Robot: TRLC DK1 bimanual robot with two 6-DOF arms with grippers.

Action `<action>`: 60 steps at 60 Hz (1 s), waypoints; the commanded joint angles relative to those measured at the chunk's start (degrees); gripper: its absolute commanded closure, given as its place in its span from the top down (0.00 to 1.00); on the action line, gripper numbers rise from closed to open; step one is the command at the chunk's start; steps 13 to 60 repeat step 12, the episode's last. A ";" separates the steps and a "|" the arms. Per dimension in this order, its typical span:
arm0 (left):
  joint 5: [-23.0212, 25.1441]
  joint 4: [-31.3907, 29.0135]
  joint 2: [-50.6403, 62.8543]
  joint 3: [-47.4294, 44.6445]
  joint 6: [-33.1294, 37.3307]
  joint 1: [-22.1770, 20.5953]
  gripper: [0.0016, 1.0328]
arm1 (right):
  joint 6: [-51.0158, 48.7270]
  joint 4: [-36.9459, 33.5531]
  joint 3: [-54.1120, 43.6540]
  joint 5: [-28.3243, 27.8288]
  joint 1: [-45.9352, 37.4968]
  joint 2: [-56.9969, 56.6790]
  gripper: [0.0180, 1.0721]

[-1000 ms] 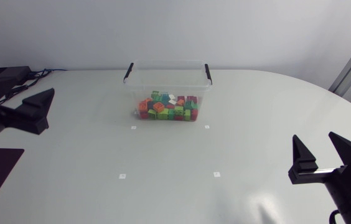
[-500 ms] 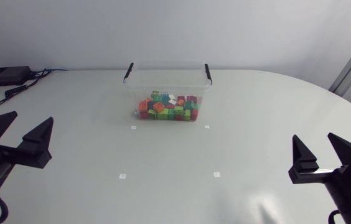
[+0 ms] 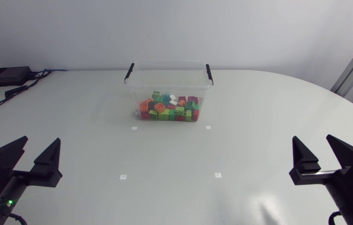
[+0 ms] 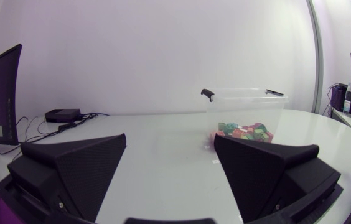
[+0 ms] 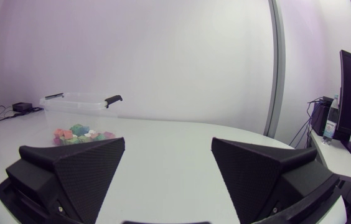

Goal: Place the duplo bricks in the container

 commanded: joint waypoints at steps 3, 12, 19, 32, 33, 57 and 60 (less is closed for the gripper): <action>-0.51 0.93 -0.97 -1.43 -2.09 0.43 0.95 | 1.65 -0.32 -0.99 -0.21 -0.51 -0.01 0.96; -0.51 0.93 -0.97 -1.43 -2.09 0.43 0.95 | 1.65 -0.32 -0.99 -0.21 -0.51 -0.01 0.96; -0.51 0.93 -0.97 -1.43 -2.09 0.43 0.95 | 1.65 -0.32 -0.99 -0.21 -0.51 -0.01 0.96; -0.51 0.93 -0.97 -1.43 -2.09 0.43 0.95 | 1.65 -0.32 -0.99 -0.21 -0.51 -0.01 0.96; -0.51 0.93 -0.97 -1.43 -2.09 0.43 0.95 | 1.65 -0.32 -0.99 -0.21 -0.51 -0.01 0.96; -0.51 0.93 -0.97 -1.43 -2.09 0.43 0.95 | 1.65 -0.32 -0.99 -0.21 -0.51 -0.01 0.96; -0.51 0.93 -0.97 -1.43 -2.09 0.43 0.95 | 1.65 -0.32 -0.99 -0.21 -0.51 -0.01 0.96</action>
